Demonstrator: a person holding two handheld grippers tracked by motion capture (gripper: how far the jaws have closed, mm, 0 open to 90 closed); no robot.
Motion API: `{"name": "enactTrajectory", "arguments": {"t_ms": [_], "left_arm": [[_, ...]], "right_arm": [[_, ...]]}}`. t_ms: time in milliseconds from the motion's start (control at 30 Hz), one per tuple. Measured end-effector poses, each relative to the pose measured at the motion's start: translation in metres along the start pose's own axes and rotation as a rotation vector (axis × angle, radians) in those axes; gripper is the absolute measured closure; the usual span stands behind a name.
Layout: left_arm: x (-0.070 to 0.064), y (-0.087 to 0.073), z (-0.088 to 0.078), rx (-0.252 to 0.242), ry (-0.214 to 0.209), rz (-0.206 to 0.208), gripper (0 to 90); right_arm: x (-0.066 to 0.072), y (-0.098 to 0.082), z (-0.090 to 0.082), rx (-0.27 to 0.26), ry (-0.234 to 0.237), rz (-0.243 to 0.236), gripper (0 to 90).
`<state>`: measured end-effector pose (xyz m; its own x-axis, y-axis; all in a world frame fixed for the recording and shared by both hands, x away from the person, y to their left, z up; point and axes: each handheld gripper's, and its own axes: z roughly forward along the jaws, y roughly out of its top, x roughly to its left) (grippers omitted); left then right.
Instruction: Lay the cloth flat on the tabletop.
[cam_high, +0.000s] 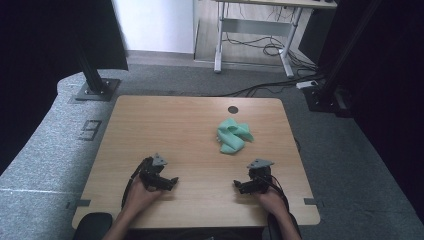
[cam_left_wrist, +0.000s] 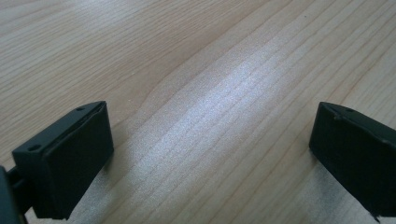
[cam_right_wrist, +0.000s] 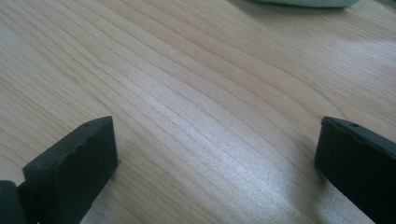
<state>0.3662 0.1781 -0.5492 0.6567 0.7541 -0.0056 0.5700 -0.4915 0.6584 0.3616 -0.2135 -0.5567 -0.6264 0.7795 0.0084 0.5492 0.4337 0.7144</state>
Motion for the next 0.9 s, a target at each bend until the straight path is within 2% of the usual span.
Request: {"name": "enactTrajectory", "arguments": {"t_ms": [200, 500, 700, 900], "left_arm": [[0.000, 0.000, 0.000, 0.000, -0.002, 0.000, 0.0], [0.000, 0.000, 0.000, 0.000, -0.001, 0.000, 0.0], [0.000, 0.000, 0.000, 0.000, -0.001, 0.000, 0.0], [0.000, 0.000, 0.000, 0.000, -0.001, 0.000, 0.0]], "right_arm": [[0.000, 0.003, 0.001, 0.015, -0.003, 0.005, 0.0], [-0.001, 0.009, 0.002, 0.019, 0.034, -0.004, 1.0], [-0.005, 0.016, -0.001, -0.003, 0.046, 0.006, 1.7], [-0.009, 0.025, -0.004, -0.006, 0.047, -0.004, 2.4]]}}
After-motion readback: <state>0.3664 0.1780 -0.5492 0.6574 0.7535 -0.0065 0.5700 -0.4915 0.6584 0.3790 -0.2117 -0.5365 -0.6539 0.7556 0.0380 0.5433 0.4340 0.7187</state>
